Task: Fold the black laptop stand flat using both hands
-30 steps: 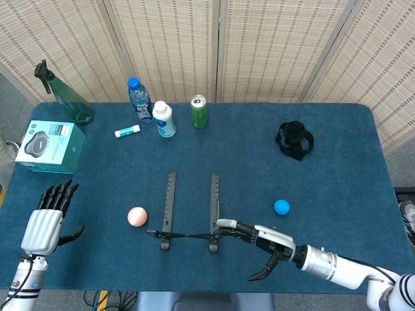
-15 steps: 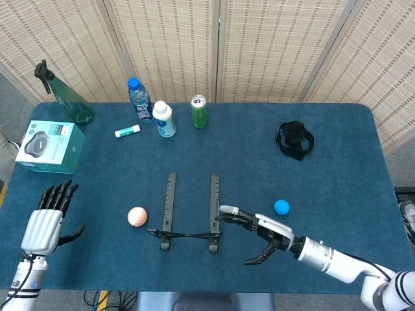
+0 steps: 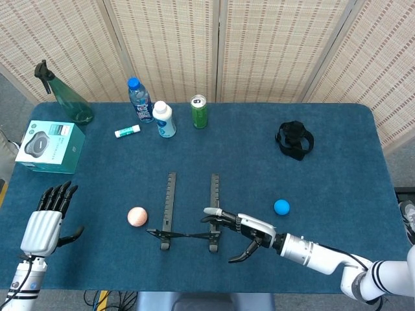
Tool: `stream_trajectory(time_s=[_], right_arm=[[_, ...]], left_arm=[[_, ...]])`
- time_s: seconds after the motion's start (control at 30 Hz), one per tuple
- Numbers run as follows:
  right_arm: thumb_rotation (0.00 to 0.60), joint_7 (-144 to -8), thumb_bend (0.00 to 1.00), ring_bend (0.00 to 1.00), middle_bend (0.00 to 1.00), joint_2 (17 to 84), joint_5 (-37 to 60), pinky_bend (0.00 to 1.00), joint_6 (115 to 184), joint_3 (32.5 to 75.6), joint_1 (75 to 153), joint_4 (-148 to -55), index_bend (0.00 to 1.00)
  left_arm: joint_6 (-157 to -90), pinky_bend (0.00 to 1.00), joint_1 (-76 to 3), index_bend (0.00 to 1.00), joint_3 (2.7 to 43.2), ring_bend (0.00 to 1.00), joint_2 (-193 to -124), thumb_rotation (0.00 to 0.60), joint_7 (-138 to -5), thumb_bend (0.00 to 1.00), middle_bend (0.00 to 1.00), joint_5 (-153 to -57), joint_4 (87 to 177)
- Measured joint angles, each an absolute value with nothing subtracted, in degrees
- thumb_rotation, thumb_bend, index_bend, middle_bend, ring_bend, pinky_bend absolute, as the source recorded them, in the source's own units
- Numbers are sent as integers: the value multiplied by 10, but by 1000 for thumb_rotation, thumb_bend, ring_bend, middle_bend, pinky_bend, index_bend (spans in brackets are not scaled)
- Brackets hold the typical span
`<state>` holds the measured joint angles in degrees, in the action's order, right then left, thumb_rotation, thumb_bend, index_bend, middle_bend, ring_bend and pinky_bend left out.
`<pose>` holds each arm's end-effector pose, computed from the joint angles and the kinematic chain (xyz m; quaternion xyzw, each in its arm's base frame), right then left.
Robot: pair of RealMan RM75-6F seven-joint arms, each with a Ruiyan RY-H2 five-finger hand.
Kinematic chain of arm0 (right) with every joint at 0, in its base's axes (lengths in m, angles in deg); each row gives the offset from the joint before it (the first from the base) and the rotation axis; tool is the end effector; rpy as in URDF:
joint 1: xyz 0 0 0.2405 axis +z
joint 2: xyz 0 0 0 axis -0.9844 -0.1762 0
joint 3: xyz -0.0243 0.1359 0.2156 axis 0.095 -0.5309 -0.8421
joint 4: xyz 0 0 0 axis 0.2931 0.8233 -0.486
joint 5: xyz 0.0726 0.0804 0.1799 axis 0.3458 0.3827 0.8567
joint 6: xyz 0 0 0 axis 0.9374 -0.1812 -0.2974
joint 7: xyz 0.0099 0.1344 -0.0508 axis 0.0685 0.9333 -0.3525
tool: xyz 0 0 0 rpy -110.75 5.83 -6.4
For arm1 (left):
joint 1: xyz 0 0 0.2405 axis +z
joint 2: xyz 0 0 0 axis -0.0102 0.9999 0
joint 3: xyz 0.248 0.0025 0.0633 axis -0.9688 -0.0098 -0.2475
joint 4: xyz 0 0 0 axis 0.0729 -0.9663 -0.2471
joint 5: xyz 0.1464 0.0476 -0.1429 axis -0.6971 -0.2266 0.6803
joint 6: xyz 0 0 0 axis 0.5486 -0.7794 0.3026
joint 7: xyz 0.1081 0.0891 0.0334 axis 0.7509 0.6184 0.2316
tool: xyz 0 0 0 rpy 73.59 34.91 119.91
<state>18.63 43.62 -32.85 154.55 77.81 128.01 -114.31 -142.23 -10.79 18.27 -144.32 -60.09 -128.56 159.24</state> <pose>-0.1458 -0.2580 0.0172 -0.4829 0.7571 -0.4014 0.1801 -0.2619 0.2054 0.1210 -0.6205 -0.3744 -0.4024 0.5594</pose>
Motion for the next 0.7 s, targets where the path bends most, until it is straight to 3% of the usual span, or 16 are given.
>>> stream_trajectory(time_s=[0.7], right_arm=[[600, 238, 0, 0, 146, 484, -325, 0, 1524, 813, 1291, -1108, 0]], left_arm=[[-1416, 0, -111, 0, 183, 0, -1447, 600, -608, 187, 0, -1285, 1583]])
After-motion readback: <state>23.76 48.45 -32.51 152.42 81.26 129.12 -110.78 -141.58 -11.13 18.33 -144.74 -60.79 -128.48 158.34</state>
